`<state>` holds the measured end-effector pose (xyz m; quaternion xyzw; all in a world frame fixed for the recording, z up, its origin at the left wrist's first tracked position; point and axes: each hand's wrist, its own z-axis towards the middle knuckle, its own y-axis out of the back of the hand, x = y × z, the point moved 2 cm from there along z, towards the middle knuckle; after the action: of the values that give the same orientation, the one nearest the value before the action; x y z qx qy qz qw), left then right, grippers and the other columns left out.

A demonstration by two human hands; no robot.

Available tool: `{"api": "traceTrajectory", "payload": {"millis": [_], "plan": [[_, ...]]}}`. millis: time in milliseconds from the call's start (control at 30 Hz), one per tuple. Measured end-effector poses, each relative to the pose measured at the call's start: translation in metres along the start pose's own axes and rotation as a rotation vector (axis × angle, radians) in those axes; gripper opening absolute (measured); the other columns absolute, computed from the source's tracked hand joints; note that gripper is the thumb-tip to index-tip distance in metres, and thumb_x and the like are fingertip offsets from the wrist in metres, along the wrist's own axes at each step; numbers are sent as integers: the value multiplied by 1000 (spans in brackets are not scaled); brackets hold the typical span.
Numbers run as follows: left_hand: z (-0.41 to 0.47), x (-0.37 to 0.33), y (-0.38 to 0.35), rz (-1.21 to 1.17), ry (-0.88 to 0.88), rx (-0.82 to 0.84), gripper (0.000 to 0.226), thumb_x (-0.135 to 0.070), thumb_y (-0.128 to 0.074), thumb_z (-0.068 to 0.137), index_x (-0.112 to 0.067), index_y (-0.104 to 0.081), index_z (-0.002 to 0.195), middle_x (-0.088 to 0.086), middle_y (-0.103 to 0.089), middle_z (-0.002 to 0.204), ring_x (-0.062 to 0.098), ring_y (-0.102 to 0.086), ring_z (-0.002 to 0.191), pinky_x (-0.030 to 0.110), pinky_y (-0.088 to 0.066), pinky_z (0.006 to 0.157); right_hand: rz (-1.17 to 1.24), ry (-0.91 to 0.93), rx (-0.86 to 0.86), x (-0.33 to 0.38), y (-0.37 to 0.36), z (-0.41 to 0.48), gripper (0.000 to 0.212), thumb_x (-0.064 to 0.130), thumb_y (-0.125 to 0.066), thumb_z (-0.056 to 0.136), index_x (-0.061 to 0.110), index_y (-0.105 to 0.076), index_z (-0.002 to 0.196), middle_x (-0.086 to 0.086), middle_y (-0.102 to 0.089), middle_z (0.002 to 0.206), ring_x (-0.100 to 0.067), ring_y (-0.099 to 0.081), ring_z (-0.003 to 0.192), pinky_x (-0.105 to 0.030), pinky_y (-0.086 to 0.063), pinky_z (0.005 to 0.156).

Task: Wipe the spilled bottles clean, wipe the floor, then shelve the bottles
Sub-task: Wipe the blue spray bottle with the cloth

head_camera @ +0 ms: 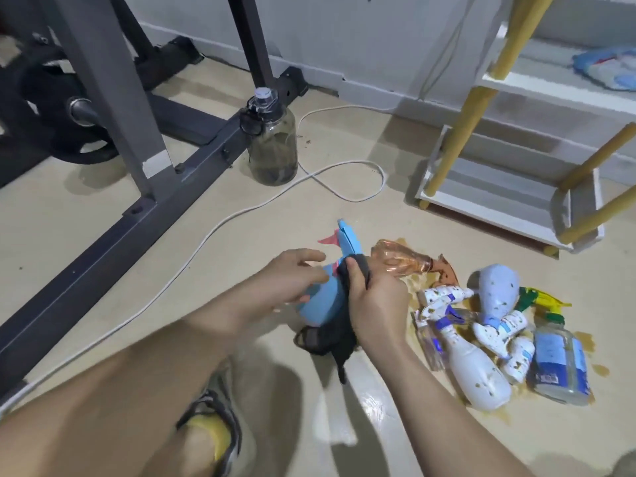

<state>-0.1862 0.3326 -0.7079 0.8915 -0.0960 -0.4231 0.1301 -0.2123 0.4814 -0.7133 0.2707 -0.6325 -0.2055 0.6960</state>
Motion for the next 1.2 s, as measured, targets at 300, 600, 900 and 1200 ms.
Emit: {"api": "traceTrajectory", "payload": {"millis": [300,600,900,1200], "plan": [[64,56,7,-276,205,-275,46,-44,-48,90,-2,-60,103,14,-69,94,35,-70,84,44,-58,82,178,-82,382,-53,-85,-26,31,23,-48,101,29,-60,129,19,-60,91,-3,-58,80,-5,-41,68],[71,71,28,-290,123,-253,50,-48,-46,89,-4,-67,101,17,-72,99,26,-72,90,44,-57,87,336,106,345,-34,-147,15,37,39,-36,99,24,-59,125,4,-62,121,-17,-53,121,-43,-41,105],[58,77,47,-117,77,-332,30,-17,-42,101,-7,-62,81,24,-69,76,38,-69,76,48,-57,81,25,-166,484,-110,-158,66,37,30,-35,105,11,-60,86,-8,-64,88,-28,-57,93,-41,-38,83],[63,65,53,332,-160,-441,21,-17,-68,82,-37,-73,85,-14,-69,80,5,-60,77,11,-41,65,775,-105,175,0,-83,71,29,23,-38,107,14,-65,101,16,-62,88,17,-56,76,-3,-42,73]]}}
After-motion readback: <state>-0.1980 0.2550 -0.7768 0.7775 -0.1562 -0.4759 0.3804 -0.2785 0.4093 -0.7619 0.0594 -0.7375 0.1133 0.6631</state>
